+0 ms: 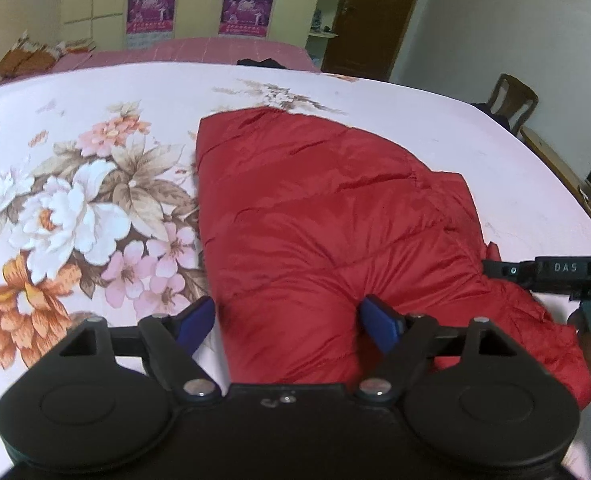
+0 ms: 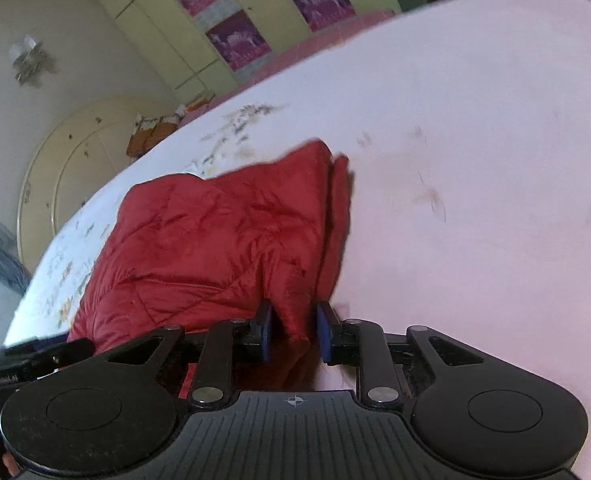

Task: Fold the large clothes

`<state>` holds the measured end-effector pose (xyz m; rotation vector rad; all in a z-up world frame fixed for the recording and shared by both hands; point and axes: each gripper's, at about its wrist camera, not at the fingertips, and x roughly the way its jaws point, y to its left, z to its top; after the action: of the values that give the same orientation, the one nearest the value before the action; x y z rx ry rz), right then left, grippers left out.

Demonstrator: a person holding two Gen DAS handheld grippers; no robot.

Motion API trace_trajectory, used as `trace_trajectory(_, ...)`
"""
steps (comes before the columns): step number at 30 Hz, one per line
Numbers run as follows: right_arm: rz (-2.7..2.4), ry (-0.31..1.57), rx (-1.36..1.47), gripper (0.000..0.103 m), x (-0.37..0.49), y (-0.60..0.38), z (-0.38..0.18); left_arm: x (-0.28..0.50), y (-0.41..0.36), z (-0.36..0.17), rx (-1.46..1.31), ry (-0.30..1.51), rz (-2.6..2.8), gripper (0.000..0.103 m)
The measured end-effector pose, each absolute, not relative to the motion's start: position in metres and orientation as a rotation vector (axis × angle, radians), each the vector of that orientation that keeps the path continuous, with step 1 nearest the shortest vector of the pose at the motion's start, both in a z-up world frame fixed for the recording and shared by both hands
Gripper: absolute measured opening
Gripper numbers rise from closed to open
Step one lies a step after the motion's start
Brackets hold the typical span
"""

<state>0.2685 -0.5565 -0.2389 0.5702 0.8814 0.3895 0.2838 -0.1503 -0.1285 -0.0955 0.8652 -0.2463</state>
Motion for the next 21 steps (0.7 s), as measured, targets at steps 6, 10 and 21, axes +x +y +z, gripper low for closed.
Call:
trace_trajectory(6, 0.377, 0.881, 0.597, 0.053, 0.261, -0.565, -0.231, 0.286, -0.147, -0.13, -0.129, 0.883, -0.23, 0.085)
trace_trajectory(10, 0.381, 0.898, 0.65, 0.055, 0.263, -0.568, -0.234, 0.287, -0.143, -0.132, -0.16, 0.892, -0.233, 0.086)
trace_trajectory(21, 0.453, 0.971, 0.714, 0.055, 0.279, -0.566, -0.236, 0.294, -0.125, -0.143, -0.33, 0.935, -0.322, 0.083)
